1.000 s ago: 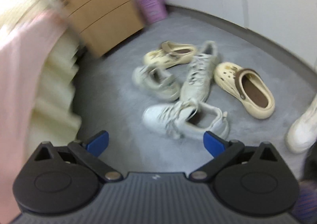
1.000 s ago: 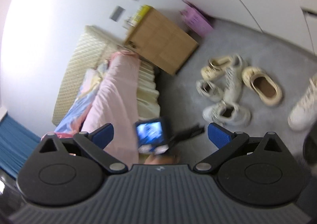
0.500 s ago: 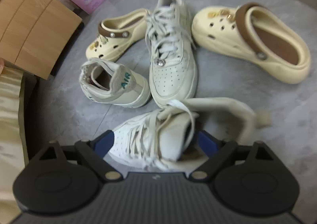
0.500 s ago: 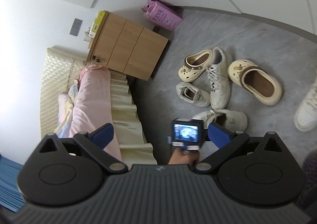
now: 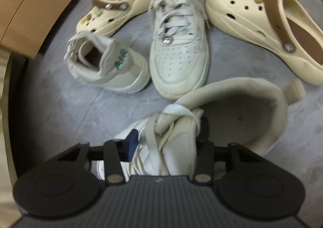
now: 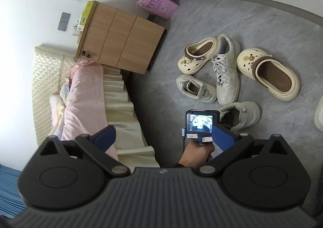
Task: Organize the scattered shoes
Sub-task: 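Lift the second white sneaker with the left tool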
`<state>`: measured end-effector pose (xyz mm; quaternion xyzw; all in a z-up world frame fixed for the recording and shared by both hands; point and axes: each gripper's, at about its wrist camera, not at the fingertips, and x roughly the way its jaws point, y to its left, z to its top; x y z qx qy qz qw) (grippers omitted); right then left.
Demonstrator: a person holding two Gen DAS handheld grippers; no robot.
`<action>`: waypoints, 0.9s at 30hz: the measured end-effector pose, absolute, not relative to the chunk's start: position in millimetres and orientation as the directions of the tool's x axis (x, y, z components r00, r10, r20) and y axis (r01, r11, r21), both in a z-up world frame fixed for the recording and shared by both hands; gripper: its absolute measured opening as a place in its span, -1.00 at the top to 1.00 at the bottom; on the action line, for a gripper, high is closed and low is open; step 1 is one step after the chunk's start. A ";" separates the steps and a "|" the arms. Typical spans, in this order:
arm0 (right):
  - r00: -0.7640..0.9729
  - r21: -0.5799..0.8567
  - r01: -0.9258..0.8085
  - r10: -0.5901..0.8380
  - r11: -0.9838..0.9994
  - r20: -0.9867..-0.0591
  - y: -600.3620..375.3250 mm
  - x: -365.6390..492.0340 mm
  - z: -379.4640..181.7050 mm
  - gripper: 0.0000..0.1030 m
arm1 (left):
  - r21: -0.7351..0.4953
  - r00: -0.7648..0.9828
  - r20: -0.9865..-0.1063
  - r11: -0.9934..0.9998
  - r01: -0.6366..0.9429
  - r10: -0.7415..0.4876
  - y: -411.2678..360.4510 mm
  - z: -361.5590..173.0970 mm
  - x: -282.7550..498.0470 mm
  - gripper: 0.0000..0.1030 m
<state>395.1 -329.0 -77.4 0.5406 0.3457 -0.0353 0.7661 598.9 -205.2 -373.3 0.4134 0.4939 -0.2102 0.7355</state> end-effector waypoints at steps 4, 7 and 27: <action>0.764 0.801 0.419 0.312 0.427 -0.565 -324.6 386.7 -73.1 -1.00 | 0.341 0.313 -0.934 0.690 0.638 0.171 -197.0 -364.4 602.4 0.21; 0.771 0.798 0.416 0.297 0.435 -0.564 -324.2 378.8 -69.5 -1.00 | 0.280 0.208 -0.959 0.769 0.575 0.193 -185.5 -361.9 599.6 0.24; 0.723 0.693 0.415 0.249 0.590 -0.645 -338.1 370.2 -62.3 -1.00 | 0.140 0.180 -0.983 0.788 0.600 0.038 -162.2 -332.7 459.8 -0.78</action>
